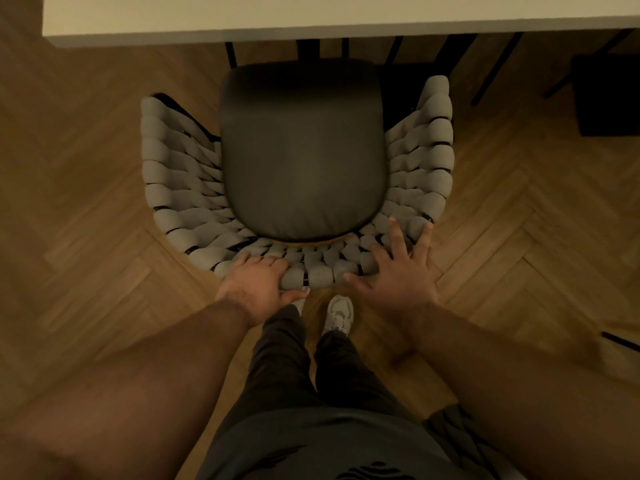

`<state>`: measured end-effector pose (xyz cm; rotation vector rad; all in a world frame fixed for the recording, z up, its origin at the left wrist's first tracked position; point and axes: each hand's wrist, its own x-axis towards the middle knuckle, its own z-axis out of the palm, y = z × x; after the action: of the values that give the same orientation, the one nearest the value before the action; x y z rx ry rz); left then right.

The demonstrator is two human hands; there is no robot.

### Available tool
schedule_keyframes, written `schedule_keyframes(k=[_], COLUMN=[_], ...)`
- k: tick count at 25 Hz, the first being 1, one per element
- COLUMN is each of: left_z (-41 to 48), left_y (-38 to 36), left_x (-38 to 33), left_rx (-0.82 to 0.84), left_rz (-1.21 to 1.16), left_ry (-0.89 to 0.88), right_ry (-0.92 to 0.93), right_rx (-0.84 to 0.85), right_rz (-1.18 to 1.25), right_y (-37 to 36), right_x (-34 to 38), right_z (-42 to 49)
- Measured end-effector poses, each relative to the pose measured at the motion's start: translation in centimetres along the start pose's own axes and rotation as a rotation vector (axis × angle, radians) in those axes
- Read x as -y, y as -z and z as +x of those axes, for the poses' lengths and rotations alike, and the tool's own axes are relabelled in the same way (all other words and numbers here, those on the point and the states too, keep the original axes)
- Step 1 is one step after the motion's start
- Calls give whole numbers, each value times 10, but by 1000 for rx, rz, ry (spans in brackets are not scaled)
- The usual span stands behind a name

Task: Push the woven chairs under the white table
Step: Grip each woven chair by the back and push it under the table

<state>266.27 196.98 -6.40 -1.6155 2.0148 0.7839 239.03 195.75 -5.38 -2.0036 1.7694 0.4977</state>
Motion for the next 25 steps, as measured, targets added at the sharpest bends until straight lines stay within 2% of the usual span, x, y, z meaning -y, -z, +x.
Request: schedule_keyframes(k=[5,10,25], left_z=[-17,-37,11], left_y=[-10,-26,19], left_x=[33,40,90], left_rx=[-105,-202,-279], left_rz=[89,70,106], left_ry=[0,90,9], right_ry=[67,259,234], right_rx=[1,13,-27], right_rz=[-110,-117,-110], right_y=[-5,-12,23], right_x=[-9,2,33], right_z=[1,0,54])
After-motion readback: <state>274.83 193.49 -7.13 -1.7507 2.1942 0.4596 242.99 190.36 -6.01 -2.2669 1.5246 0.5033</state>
